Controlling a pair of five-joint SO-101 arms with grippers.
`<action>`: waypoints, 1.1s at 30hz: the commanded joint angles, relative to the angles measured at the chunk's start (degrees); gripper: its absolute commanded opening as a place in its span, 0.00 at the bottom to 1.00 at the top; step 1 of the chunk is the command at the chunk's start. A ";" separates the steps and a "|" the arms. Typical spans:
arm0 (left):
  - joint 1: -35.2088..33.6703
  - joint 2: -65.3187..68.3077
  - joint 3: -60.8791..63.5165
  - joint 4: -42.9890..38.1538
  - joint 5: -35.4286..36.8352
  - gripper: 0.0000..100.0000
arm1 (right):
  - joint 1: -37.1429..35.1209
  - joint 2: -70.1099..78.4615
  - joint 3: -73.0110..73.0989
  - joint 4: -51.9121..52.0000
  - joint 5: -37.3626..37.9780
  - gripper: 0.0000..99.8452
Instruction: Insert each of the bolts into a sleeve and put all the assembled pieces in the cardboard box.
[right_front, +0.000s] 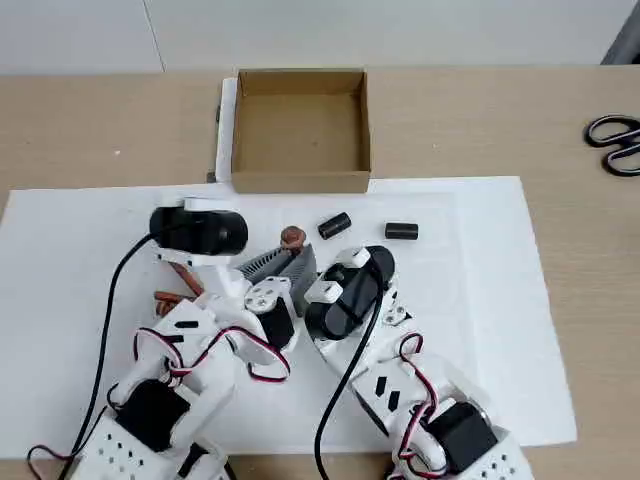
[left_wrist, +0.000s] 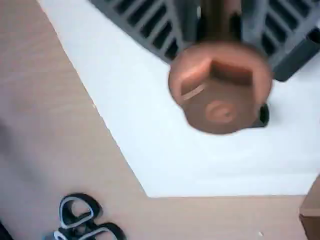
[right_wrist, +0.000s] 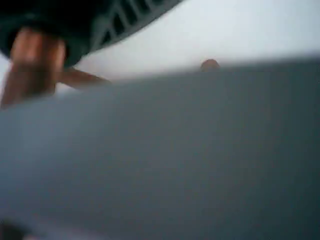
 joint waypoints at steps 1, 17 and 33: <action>2.02 -0.62 -0.22 1.23 -0.09 0.01 | 0.40 -1.27 -0.70 -0.31 -0.09 0.00; 6.77 -0.62 0.48 12.84 -0.26 0.01 | 0.40 -1.36 -0.79 -0.40 -0.09 0.00; 6.51 -0.70 0.22 13.27 -0.26 0.24 | 0.40 -1.36 -0.79 -0.40 -0.09 0.00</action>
